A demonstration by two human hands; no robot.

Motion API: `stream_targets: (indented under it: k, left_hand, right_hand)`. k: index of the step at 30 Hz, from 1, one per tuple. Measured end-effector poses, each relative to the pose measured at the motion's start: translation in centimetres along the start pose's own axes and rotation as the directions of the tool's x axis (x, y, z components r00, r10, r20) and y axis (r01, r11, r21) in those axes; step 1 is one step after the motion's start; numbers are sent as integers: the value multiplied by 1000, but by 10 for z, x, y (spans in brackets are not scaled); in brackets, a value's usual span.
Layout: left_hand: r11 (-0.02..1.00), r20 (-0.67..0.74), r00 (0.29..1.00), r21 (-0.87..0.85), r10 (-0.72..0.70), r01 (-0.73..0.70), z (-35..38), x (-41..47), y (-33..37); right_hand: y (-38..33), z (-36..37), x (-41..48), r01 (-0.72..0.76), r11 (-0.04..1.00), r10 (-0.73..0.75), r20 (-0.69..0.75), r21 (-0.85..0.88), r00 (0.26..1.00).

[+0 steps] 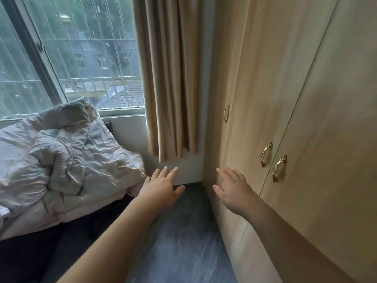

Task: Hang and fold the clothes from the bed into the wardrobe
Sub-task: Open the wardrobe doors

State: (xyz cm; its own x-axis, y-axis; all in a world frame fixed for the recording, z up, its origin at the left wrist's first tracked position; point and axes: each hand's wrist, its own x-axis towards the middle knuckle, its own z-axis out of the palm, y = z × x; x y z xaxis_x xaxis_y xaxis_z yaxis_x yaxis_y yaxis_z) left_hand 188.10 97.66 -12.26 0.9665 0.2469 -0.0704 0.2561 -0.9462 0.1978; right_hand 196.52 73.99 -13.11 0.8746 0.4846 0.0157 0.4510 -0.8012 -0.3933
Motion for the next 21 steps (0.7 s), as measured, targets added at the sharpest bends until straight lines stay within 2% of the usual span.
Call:
stream_targets:
  k: [8, 14, 21]
  left_hand:
    - [982, 86, 980, 28, 182, -185, -8, 159, 15]
    - [950, 76, 949, 48, 306, -310, -9, 273, 37]
    - [857, 114, 854, 39, 507, -514, 8, 371, 84]
  right_hand:
    - [33, 4, 115, -132, 991, 131, -69, -6, 989]
    - [68, 4, 197, -207, 978, 205, -100, -11, 974]
    - [82, -14, 233, -321, 947, 313, -171, -22, 934]
